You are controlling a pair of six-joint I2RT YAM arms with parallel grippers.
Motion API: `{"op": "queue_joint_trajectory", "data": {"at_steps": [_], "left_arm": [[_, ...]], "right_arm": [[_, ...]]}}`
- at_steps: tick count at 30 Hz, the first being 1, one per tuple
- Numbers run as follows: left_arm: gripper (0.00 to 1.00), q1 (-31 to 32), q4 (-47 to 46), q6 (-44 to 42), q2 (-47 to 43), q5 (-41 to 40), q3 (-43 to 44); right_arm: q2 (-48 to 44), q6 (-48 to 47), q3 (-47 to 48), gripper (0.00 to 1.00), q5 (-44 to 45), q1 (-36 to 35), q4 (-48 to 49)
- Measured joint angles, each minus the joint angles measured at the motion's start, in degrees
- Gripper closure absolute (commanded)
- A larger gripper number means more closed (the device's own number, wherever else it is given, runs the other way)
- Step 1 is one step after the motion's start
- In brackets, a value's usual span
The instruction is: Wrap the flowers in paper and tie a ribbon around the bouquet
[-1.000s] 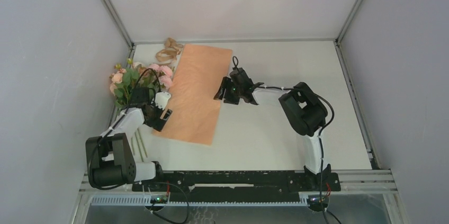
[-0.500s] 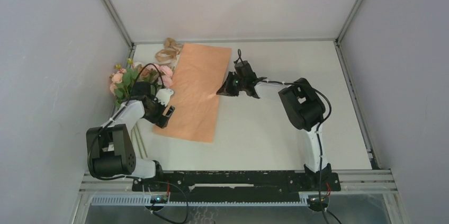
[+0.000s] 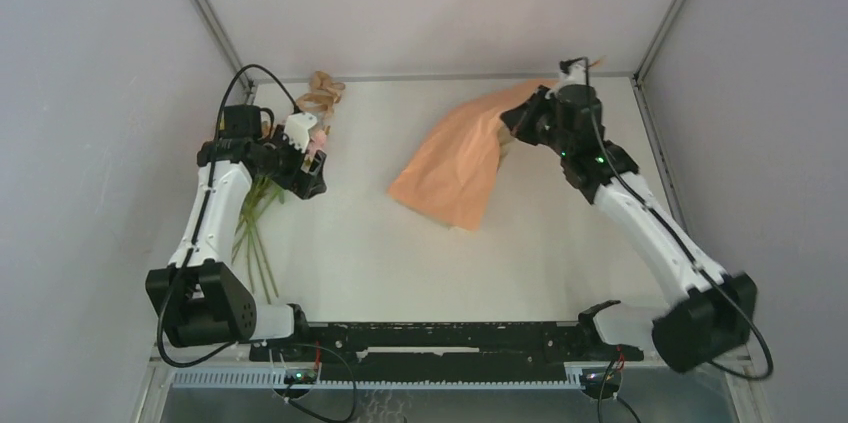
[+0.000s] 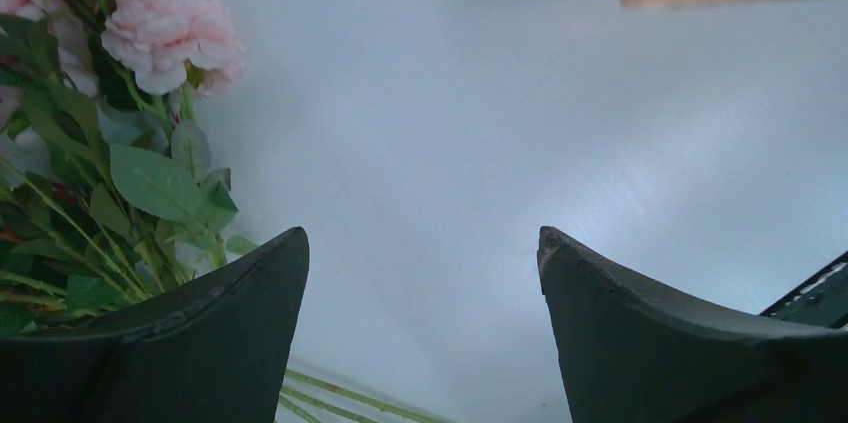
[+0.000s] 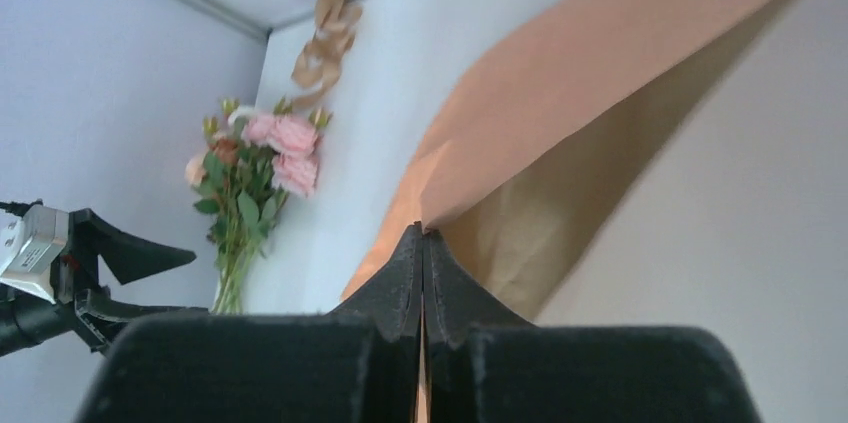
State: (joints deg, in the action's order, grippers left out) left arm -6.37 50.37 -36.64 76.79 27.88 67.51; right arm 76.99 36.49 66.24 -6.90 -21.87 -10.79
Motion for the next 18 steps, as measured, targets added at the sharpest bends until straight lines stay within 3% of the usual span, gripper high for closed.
{"op": "queue_joint_trajectory", "data": {"at_steps": [4, 7, 13, 18], "left_arm": [[0.08, 2.27, 2.93, 0.68, 0.04, 2.12, 3.76], [0.03, 8.04, 5.16, 0.63, 0.04, 2.75, 5.86], [0.0, 23.43, 11.13, 0.72, 0.04, 3.54, 15.65], [0.0, 32.96, 10.16, 3.19, -0.52, 5.55, 23.02]], "right_arm": [[-11.82, -3.61, -0.09, 1.0, 6.84, -0.28, -6.99], [-15.41, -4.04, 0.02, 1.0, 9.81, -3.76, -9.18], [-10.8, -2.23, 0.9, 1.0, 13.22, -9.33, -9.84], [-6.45, 0.55, 0.9, 1.0, 14.64, -10.27, -8.68]]}}
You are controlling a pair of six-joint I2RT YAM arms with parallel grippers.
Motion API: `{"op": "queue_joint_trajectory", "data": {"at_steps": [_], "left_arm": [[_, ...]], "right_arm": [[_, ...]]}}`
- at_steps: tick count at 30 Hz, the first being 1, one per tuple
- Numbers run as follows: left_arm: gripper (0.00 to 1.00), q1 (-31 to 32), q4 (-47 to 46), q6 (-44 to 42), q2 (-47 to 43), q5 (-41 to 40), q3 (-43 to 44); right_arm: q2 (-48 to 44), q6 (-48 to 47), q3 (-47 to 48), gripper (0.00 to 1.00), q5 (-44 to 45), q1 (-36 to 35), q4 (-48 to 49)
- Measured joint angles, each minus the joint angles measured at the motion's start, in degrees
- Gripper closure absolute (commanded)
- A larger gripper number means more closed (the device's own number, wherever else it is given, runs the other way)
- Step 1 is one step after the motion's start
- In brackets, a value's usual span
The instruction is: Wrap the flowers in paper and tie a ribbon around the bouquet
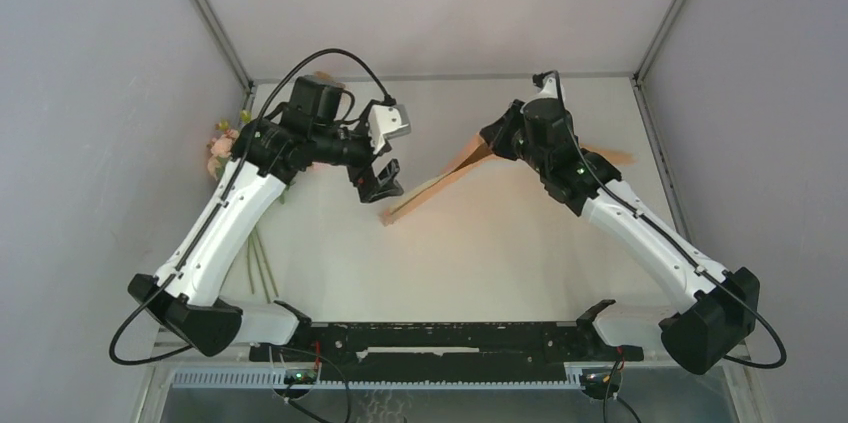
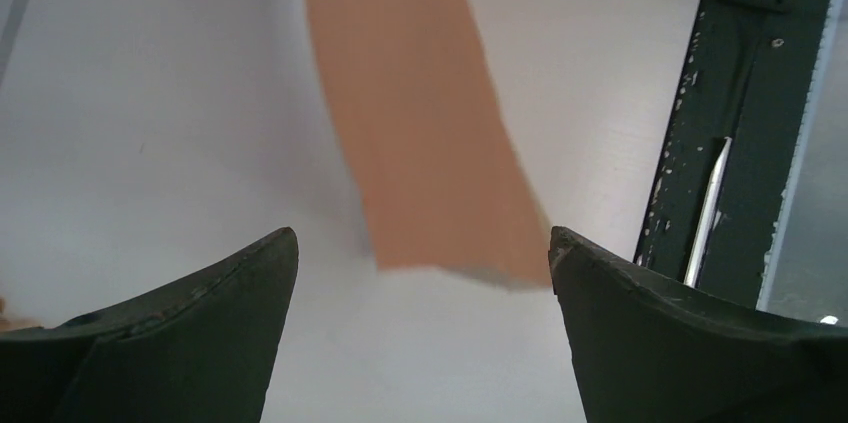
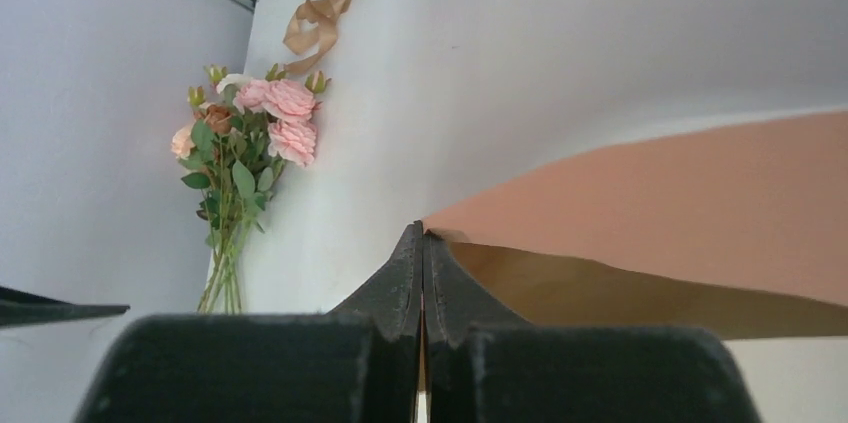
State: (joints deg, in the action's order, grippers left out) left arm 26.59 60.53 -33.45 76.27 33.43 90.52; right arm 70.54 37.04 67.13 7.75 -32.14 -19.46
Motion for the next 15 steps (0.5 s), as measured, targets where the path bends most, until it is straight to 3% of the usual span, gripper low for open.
{"op": "queue_joint_trajectory", "data": {"at_steps": [6, 15], "left_arm": [[0.0, 7.78, -4.31, 2.01, 3.1, -3.61, 2.16], [0.0, 10.51, -6.03, 3.56, 11.45, -9.05, 6.97]], "right_arm": [[0.61, 2.25, 0.0, 1.0, 0.31, -1.73, 1.25], [0.61, 4.28, 0.0, 1.0, 1.03, -3.56, 2.34]]}}
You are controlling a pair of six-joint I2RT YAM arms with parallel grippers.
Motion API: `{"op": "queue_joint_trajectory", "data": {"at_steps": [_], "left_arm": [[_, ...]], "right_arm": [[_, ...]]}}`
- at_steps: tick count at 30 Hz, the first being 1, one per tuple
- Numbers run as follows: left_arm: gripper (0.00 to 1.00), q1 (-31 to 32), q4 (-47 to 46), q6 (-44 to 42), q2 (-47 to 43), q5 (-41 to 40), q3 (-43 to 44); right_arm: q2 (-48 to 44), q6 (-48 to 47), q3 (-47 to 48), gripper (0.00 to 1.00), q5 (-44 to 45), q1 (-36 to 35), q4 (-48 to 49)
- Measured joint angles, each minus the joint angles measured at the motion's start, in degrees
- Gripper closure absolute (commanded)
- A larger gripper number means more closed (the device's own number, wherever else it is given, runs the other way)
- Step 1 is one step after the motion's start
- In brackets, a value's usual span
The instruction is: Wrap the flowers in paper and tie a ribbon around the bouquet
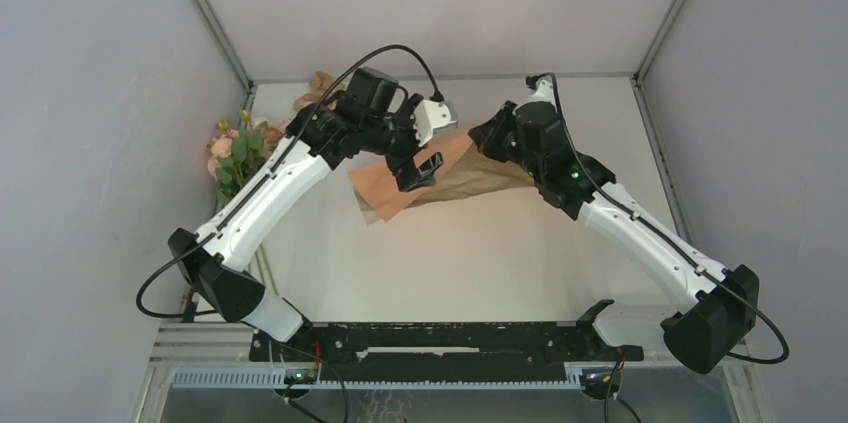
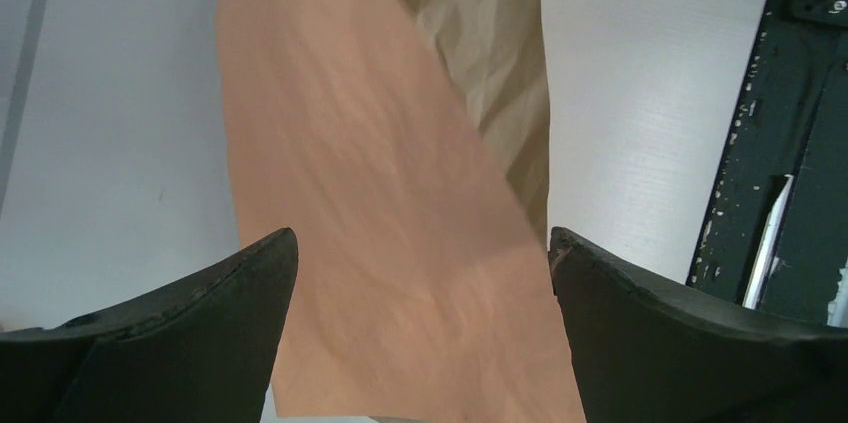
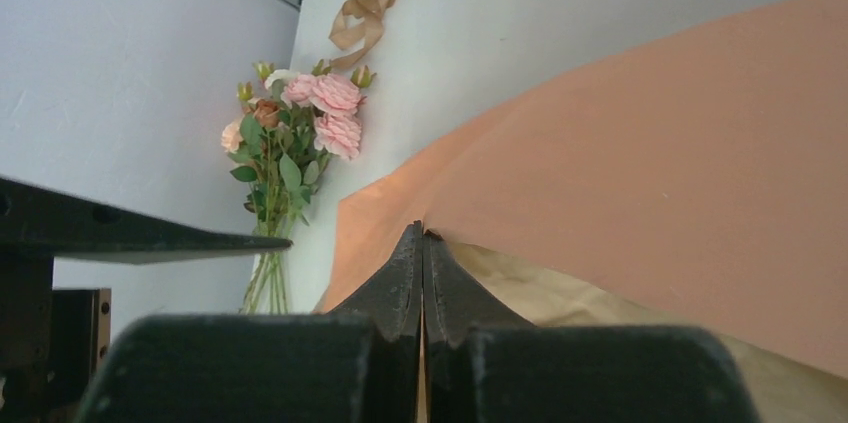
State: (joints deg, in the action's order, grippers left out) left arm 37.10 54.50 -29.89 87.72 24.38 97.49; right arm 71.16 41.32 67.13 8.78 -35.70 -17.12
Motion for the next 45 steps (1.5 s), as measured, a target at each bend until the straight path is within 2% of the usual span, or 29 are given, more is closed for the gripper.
{"op": "queue_joint_trajectory", "data": {"at_steps": [7, 11, 13, 15, 16, 19, 20, 22, 25, 28, 32, 36, 41, 45], "left_arm": [[0.0, 6.64, -3.34, 1.2, -0.02, -4.33, 0.31], [0.01, 6.86, -6.27, 1.53, 0.11, -9.81, -0.72], [0.06, 6.75, -7.76, 1.51, 0.48, -13.29, -1.75], [0.2, 6.75, -9.03, 1.46, 1.05, -16.39, -2.99], [0.33, 6.75, -9.4, 1.42, 1.38, -17.73, -3.56], [0.93, 6.75, -9.53, 1.6, 2.27, -20.81, -4.98], [0.99, 6.75, -9.31, 1.22, 2.54, -21.42, -5.2], [1.0, 6.47, -8.96, 1.64, 2.84, -22.16, -5.25], [1.0, 5.11, -8.98, 3.87, 2.99, -20.28, -5.25], [1.0, 0.31, -9.38, 7.98, 3.87, -15.61, -5.22], [1.0, -11.1, -11.98, 14.99, 8.79, -8.07, -4.81], [1.0, -22.32, -14.97, 22.4, 18.73, 0.31, -0.98], [1.0, -31.12, -18.34, 29.92, 27.1, 6.45, -0.24], [1.0, -35.32, -19.58, 33.48, 30.25, 9.33, -0.24]], "right_arm": [[0.0, 1.46, 0.0, 1.0, 0.7, -0.74, 1.09], [-0.02, 1.68, 0.0, 1.0, 1.22, -0.87, 1.07], [-0.04, 1.68, 0.0, 1.0, 1.22, -0.87, 1.07], [-0.15, 1.7, 0.0, 1.0, 1.22, -0.87, 1.03], [-0.26, 1.68, 0.0, 1.0, 1.2, -0.87, 1.01], [-0.7, 1.42, 0.0, 1.0, 0.79, -0.74, 0.83], [-0.87, 1.22, 0.0, 0.99, 0.02, -0.31, 0.72], [-0.94, 0.63, 0.0, 0.82, -1.99, 0.87, 0.48], [-0.92, -0.74, 0.0, 0.49, -6.58, 4.33, -1.14], [-1.49, -4.81, 0.0, 0.38, -7.82, 7.26, -5.01], [-4.74, -11.65, -0.35, 0.36, -9.49, 7.23, -10.19], [-9.4, -15.3, -4.96, 0.38, -12.5, 5.88, -11.04], [-5.7, -13.81, -12.83, 0.4, -10.82, 6.08, -11.82], [-0.7, -11.13, -17.99, 0.4, -7.39, 6.49, -12.96]]}}
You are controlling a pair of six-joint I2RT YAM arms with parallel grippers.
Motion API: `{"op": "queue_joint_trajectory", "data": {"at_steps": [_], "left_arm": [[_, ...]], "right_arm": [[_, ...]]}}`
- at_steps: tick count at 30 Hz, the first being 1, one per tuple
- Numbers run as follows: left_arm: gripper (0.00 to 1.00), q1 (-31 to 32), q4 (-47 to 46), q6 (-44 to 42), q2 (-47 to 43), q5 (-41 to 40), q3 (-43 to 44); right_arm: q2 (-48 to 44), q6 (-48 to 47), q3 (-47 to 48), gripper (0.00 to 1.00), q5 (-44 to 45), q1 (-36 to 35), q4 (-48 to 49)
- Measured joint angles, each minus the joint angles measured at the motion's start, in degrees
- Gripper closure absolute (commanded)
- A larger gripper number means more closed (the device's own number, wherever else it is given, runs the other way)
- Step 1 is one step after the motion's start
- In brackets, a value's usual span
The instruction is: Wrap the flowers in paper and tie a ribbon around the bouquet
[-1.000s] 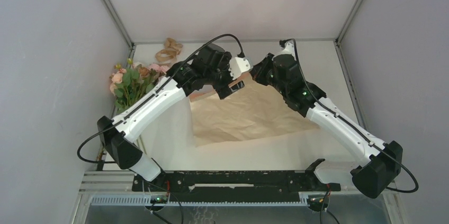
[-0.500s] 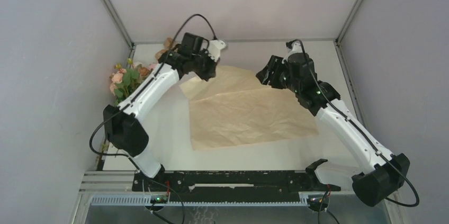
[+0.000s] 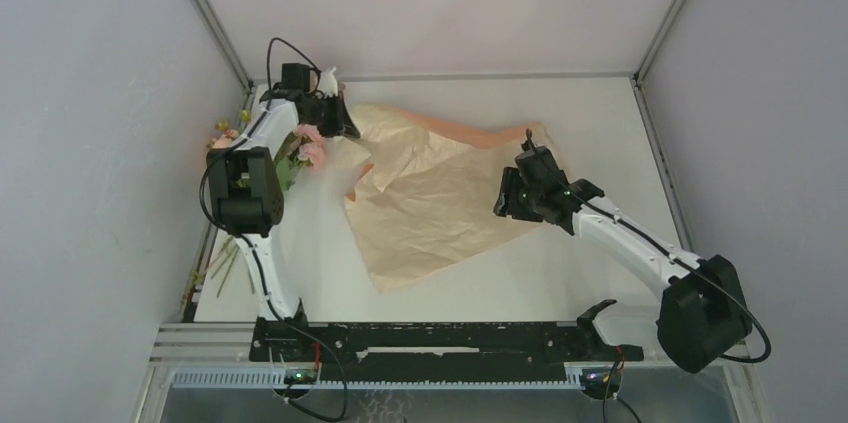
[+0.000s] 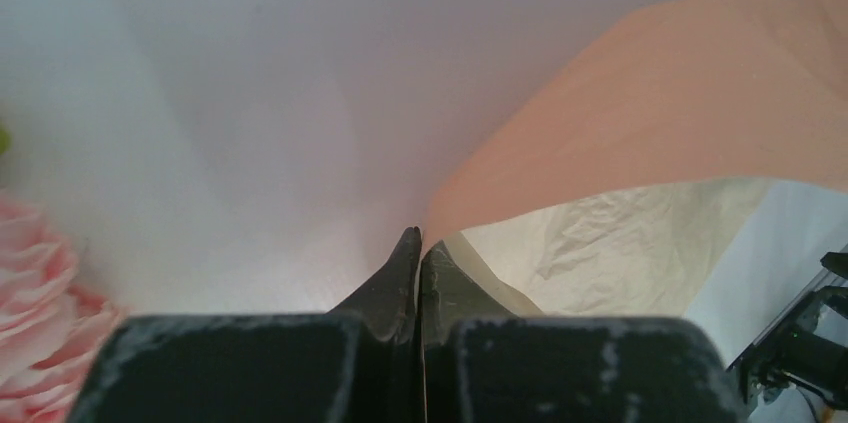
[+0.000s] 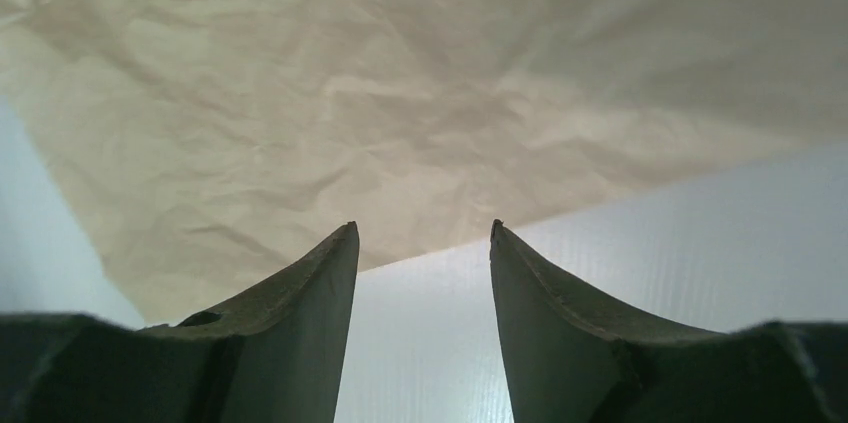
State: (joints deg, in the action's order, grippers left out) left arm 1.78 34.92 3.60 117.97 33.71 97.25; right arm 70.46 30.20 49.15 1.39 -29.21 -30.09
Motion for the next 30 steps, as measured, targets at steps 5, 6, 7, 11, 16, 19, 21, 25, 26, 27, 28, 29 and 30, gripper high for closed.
{"op": "queue_joint_trajectory", "data": {"at_steps": [5, 6, 7, 11, 16, 19, 21, 25, 26, 27, 28, 29, 30], "left_arm": [[1.0, -2.1, 0.33, -1.16, 0.35, -0.48, 0.0], [1.0, -2.12, 0.55, -1.92, 0.35, -0.66, -0.07], [1.0, -2.03, 0.87, -2.64, 0.35, -0.85, -0.33], [1.0, -1.68, 1.66, -5.46, 0.35, -2.6, -3.52], [0.99, -1.64, 3.41, -8.0, 0.35, -4.83, -8.09], [0.96, -1.55, 4.07, -10.12, 0.33, -6.38, -9.7], [0.95, -0.55, 5.11, -12.61, 0.31, -7.5, -10.34], [0.94, 5.97, 7.21, -17.66, 0.22, -10.23, -11.13], [0.94, 8.46, 7.48, -18.6, 0.22, -10.78, -11.1], [0.94, 11.13, 7.76, -19.37, 0.22, -11.13, -10.91], [0.94, 13.25, 7.96, -20.09, 0.22, -11.3, -10.62], [0.94, 15.45, 8.24, -20.74, 0.31, -11.56, -10.08], [0.94, 17.35, 8.59, -21.44, 0.48, -11.85, -9.22]], "right_arm": [[3.48, 1.6, -0.76, 0.42, 2.97, 1.29, 1.62], [4.87, 1.68, -0.72, 0.43, 2.97, 2.21, 2.6], [6.38, 1.68, -0.7, 0.44, 2.91, 3.26, 3.43], [14.14, 1.68, -0.66, 0.45, 3.06, 10.23, 6.47], [21.88, 1.44, 0.85, 0.45, 3.06, 17.94, 7.89], [23.54, 0.81, 3.67, 0.45, 3.74, 21.88, 8.37], [23.5, 0.52, 3.98, 0.45, 4.11, 24.11, 8.2], [22.16, -0.2, 3.93, 0.4, 5.95, 28.13, 5.81], [20.96, -0.28, 3.8, 0.4, 6.6, 29.18, 5.05], [19.56, -0.31, 3.69, 0.4, 7.26, 29.9, 4.44], [17.38, -0.28, 3.37, 0.4, 7.89, 30.86, 3.91], [15.34, -0.28, 3.02, 0.39, 8.37, 31.45, 3.58], [12.55, -0.26, 2.4, 0.39, 8.92, 32.13, 3.3]]}}
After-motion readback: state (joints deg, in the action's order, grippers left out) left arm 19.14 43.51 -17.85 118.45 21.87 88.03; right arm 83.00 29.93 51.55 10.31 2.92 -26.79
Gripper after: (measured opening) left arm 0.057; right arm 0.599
